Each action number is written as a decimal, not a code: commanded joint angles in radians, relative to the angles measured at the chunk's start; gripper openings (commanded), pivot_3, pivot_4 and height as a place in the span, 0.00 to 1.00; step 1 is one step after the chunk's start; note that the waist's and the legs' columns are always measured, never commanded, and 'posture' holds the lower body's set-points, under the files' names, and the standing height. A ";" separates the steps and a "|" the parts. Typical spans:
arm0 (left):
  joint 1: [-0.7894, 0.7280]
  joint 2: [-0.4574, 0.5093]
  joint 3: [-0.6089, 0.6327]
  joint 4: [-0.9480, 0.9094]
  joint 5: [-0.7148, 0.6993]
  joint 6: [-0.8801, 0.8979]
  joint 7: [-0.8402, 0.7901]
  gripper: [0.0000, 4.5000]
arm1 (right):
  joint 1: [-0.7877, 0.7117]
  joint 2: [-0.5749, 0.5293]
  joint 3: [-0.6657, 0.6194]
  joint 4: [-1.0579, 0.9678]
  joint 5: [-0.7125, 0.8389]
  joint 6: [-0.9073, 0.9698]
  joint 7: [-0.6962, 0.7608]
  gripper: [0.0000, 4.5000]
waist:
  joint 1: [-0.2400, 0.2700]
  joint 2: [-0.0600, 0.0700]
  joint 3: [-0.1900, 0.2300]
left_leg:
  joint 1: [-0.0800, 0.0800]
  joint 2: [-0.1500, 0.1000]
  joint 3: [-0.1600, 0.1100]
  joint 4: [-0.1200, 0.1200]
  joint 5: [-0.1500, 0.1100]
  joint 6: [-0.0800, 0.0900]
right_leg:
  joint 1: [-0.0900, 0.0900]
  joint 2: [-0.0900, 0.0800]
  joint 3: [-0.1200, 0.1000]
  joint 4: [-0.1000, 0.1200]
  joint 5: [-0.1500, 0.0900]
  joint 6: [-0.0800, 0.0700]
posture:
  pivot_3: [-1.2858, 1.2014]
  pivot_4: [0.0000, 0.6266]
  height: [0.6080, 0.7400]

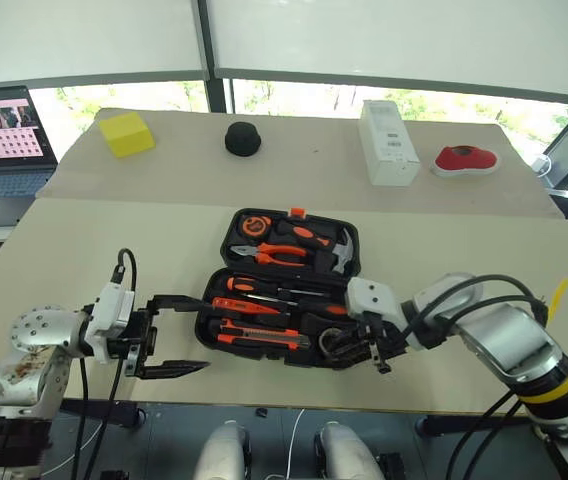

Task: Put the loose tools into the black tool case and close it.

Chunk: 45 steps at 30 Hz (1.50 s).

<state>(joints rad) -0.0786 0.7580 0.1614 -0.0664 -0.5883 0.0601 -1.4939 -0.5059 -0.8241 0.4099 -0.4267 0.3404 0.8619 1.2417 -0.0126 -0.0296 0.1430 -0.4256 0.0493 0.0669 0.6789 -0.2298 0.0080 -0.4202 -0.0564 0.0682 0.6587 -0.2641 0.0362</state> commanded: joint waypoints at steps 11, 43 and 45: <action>-0.106 0.001 0.094 0.148 0.077 0.145 0.370 0.57 | 0.060 -0.009 -0.353 0.267 0.102 -0.332 0.031 0.37 | 0.001 -0.003 0.000 | 0.002 0.000 -0.002 0.000 0.000 0.000 | 0.002 0.000 0.000 0.000 0.000 0.000 | 0.52 0.24 1.00; -0.287 -0.148 -0.141 0.248 0.296 0.242 0.469 0.06 | 0.043 0.136 -0.310 0.632 -0.218 -0.648 -0.252 0.06 | 0.001 -0.004 0.001 | 0.000 -0.002 0.004 0.000 0.001 -0.001 | 0.000 0.000 0.000 0.003 0.000 0.000 | 0.52 0.24 1.00; -0.281 -0.118 -0.124 0.216 0.298 0.302 0.496 0.15 | 0.040 0.122 -0.352 0.600 -0.182 -0.572 -0.266 0.17 | 0.000 -0.004 0.001 | 0.000 -0.002 0.003 0.000 0.001 -0.001 | 0.000 0.000 0.000 0.003 0.000 0.000 | 0.52 0.24 1.00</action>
<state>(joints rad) -0.3641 0.6045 -0.0050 0.2021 -0.2765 0.3105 -1.0250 -0.4443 -0.6675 0.1348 0.2238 0.1296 0.2158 0.9974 -0.0127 -0.0337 0.1437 -0.4263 0.0475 0.0700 0.6793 -0.2292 0.0072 -0.4206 -0.0568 0.0686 0.6620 -0.2638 0.0367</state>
